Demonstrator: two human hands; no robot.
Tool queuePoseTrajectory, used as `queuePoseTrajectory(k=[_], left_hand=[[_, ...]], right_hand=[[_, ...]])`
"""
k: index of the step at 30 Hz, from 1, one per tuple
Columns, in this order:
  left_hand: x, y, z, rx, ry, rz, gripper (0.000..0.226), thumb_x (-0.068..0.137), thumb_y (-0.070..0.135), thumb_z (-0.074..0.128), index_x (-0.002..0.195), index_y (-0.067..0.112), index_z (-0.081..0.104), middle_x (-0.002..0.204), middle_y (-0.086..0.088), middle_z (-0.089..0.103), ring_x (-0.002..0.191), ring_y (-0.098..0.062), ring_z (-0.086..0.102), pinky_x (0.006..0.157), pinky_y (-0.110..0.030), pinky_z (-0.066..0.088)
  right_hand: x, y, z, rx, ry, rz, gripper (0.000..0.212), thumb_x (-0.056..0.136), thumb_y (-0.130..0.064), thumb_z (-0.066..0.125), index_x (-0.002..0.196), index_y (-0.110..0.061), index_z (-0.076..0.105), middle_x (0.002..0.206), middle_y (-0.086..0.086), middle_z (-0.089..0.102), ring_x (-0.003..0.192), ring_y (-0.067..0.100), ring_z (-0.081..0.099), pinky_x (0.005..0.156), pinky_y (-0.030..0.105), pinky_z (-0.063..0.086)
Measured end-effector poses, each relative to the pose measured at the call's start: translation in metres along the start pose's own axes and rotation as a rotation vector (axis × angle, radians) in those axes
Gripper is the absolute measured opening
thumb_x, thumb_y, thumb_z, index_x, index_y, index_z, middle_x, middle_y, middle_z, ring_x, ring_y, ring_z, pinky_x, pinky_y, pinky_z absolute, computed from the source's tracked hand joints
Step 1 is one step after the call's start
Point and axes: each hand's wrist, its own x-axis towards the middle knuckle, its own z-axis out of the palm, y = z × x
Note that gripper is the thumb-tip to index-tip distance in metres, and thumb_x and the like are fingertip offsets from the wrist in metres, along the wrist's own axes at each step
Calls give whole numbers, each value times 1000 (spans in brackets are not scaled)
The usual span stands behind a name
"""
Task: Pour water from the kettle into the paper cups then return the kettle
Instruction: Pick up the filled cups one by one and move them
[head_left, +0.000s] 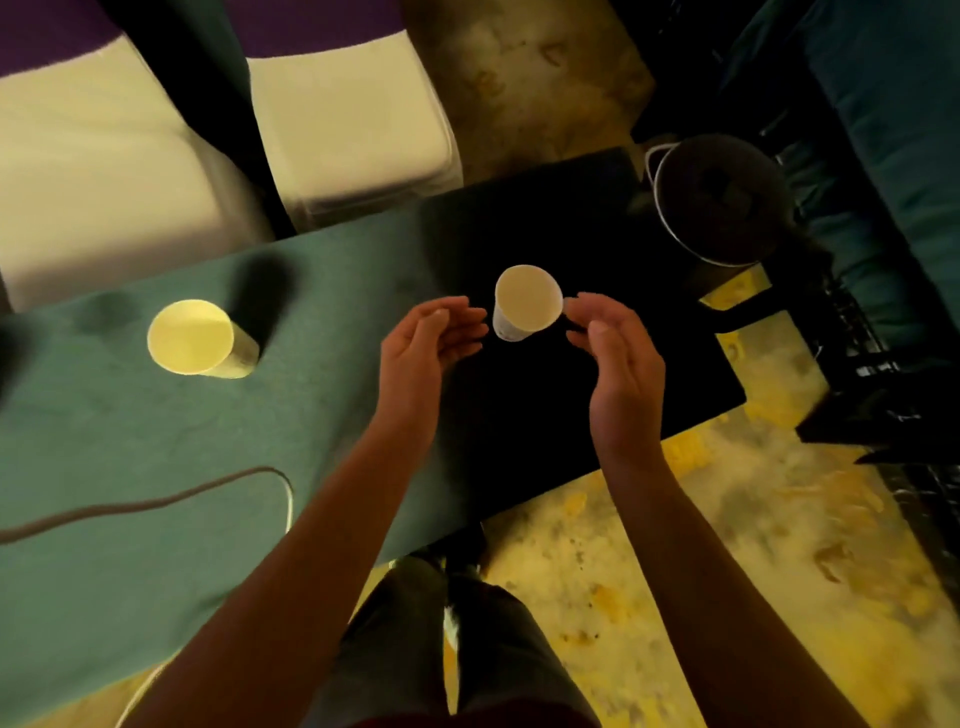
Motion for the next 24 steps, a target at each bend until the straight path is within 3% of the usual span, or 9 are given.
queuePoseTrajectory(k=[4,7,9,12,15,18,24], left_hand=[[20,-20,6,36,82,-61,30,103,9,39,110,7,69,107,-15,75,103,-30,72,89,-38,59],[32,-29,7,35,125,-92,29,103,9,41,108,8,69,108,-16,74,102,-30,72,90,-39,59],[39,-34,10,42,166,-113,28,103,8,41,107,8,69,108,-17,74,100,-29,72,90,-39,58],[48,-43,15,34,207,-102,26,102,5,41,108,6,67,109,-19,72,96,-26,72,90,-39,58],[53,-48,20,29,211,-87,26,103,5,41,112,5,66,111,-15,71,93,-20,73,93,-39,57],[52,-51,25,-6,242,-86,27,102,4,42,112,4,67,112,-12,72,96,-22,73,97,-42,55],[53,-56,38,5,298,-75,30,102,-1,40,117,-5,65,107,-13,74,93,-16,73,84,-26,57]], right_hand=[[16,19,6,-100,-56,47,47,106,-30,40,149,-15,53,150,-3,58,138,6,52,116,30,44],[31,33,16,-79,-82,64,47,108,-38,38,151,-24,49,151,-10,55,136,-4,49,107,7,40],[43,43,23,-33,-98,74,47,107,-42,38,149,-25,52,147,-9,57,131,-5,52,99,3,40],[65,58,35,51,-117,54,45,105,-43,39,140,-24,60,134,-9,67,120,1,61,90,8,47],[79,71,44,123,-145,33,37,110,-25,38,134,-20,65,125,-11,73,115,7,68,86,14,52],[83,82,44,136,-165,58,40,108,-22,36,132,-16,68,129,5,72,117,14,67,88,20,54],[90,90,49,191,-154,82,38,106,-19,34,119,-10,69,117,11,72,111,24,69,92,33,57]])
